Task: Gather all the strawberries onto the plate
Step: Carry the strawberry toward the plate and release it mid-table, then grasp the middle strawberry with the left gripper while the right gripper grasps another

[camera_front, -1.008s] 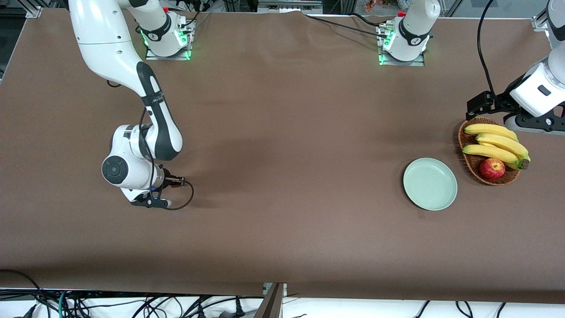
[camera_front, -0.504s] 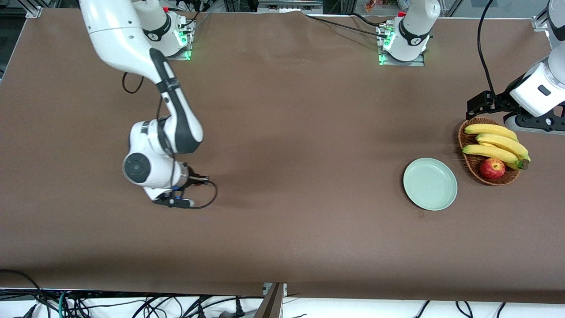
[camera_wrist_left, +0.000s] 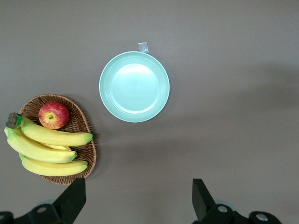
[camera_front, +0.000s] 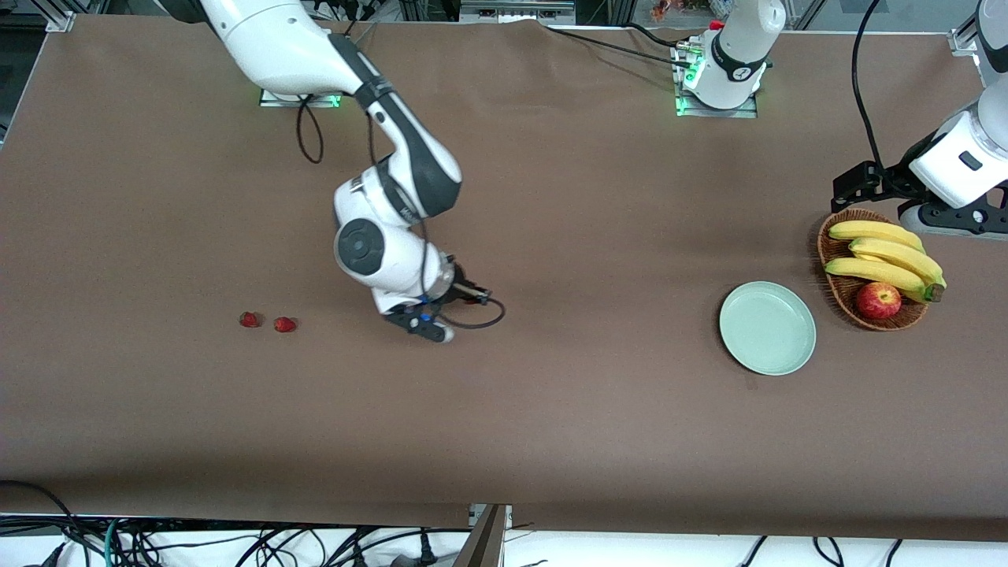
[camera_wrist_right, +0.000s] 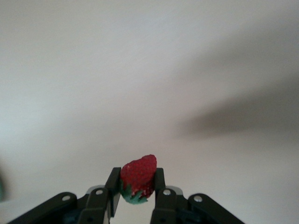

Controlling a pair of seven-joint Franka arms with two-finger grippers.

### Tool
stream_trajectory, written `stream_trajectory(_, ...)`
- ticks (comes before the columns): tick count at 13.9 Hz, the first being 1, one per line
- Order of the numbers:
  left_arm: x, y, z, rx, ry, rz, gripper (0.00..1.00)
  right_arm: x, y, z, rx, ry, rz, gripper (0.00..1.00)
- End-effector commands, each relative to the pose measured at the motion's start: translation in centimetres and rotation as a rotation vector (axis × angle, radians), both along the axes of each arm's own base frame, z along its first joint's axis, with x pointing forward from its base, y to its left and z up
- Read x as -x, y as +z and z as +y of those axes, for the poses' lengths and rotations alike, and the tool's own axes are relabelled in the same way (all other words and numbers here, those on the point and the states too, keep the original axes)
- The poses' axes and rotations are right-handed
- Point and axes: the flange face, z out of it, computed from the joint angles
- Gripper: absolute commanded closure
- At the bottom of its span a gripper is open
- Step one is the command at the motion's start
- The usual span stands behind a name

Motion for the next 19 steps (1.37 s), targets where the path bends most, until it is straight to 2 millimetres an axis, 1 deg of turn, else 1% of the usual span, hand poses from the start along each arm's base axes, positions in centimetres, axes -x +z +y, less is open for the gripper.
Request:
stream_trajectory(1, 0.1, 0.8, 0.1, 0.016, -0.008, 0.002, 0.00, 2.9, -1.2, 7.8, -0.109, -0.127, -0.067, 0.71)
stream_trajectory(2, 0.2, 0.8, 0.3, 0.016, -0.005, 0.001, 0.00, 5.0, -2.1, 10.7, -0.146, -0.155, -0.097, 0.67)
stream_trajectory(3, 0.2, 0.8, 0.4, 0.016, -0.004, 0.003, 0.00, 8.4, -3.3, 14.5, -0.189, -0.171, -0.136, 0.64)
stream_trajectory(4, 0.2, 0.8, 0.5, 0.014, -0.001, 0.003, 0.00, 11.0, -4.8, 17.1, -0.234, -0.211, -0.168, 0.62)
stream_trajectory(5, 0.2, 1.0, 0.6, 0.005, -0.002, 0.003, 0.00, 13.1, -6.2, 18.7, -0.273, -0.255, -0.200, 0.59)
stream_trajectory(6, 0.2, 1.0, 0.7, 0.003, 0.000, 0.003, 0.00, 14.0, -6.5, 19.3, -0.295, -0.277, -0.230, 0.54)
stream_trajectory(7, 0.1, 0.9, 0.7, 0.003, 0.000, 0.001, 0.00, 13.7, -6.2, 19.1, -0.295, -0.280, -0.238, 0.48)
stream_trajectory(8, 0.1, 0.9, 0.7, 0.003, 0.001, 0.000, 0.00, 13.1, -5.5, 18.8, -0.296, -0.281, -0.243, 0.38)
stream_trajectory(9, 0.0, 0.8, 0.8, 0.003, 0.004, -0.002, 0.00, 12.2, -5.2, 18.1, -0.272, -0.277, -0.229, 0.31)
stream_trajectory(10, -0.1, 0.8, 0.8, 0.003, 0.004, -0.002, 0.00, 10.4, -4.4, 16.8, -0.227, -0.268, -0.217, 0.26)
stream_trajectory(11, -0.1, 0.6, 0.7, 0.004, 0.011, 0.001, 0.00, 8.5, -2.8, 15.1, -0.165, -0.251, -0.197, 0.26)
stream_trajectory(12, -0.1, 0.5, 0.7, 0.005, 0.005, 0.009, 0.00, 6.7, -0.9, 13.2, -0.103, -0.211, -0.173, 0.24)
stream_trajectory(13, -0.2, -0.2, 0.0, 0.008, -0.004, 0.027, 0.00, 5.0, 0.1, 11.0, -0.049, -0.159, -0.148, 0.23)
stream_trajectory(14, -0.2, -1.6, -0.7, 0.010, -0.021, 0.082, 0.00, 3.6, 0.9, 8.8, -0.005, -0.085, -0.128, 0.23)
stream_trajectory(15, 0.1, -3.3, -2.8, 0.011, -0.049, 0.164, 0.00, 2.2, 2.2, 6.4, 0.036, 0.001, -0.116, 0.23)
stream_trajectory(16, -0.2, -4.7, -3.8, 0.008, -0.060, 0.198, 0.00, 0.3, 2.3, 2.9, 0.085, 0.077, -0.096, 0.23)
stream_trajectory(17, -0.4, -6.4, -3.9, 0.007, -0.054, 0.232, 0.00, -1.7, 2.4, -1.4, 0.141, 0.161, -0.084, 0.23)
stream_trajectory(18, -0.5, -8.2, -4.0, 0.006, -0.035, 0.270, 0.00, -3.1, 1.8, -5.4, 0.201, 0.257, -0.068, 0.23)
stream_trajectory(19, -0.2, -10.5, -4.0, -0.002, -0.011, 0.315, 0.00, -4.2, 1.1, -9.5, 0.257, 0.333, -0.051, 0.23)
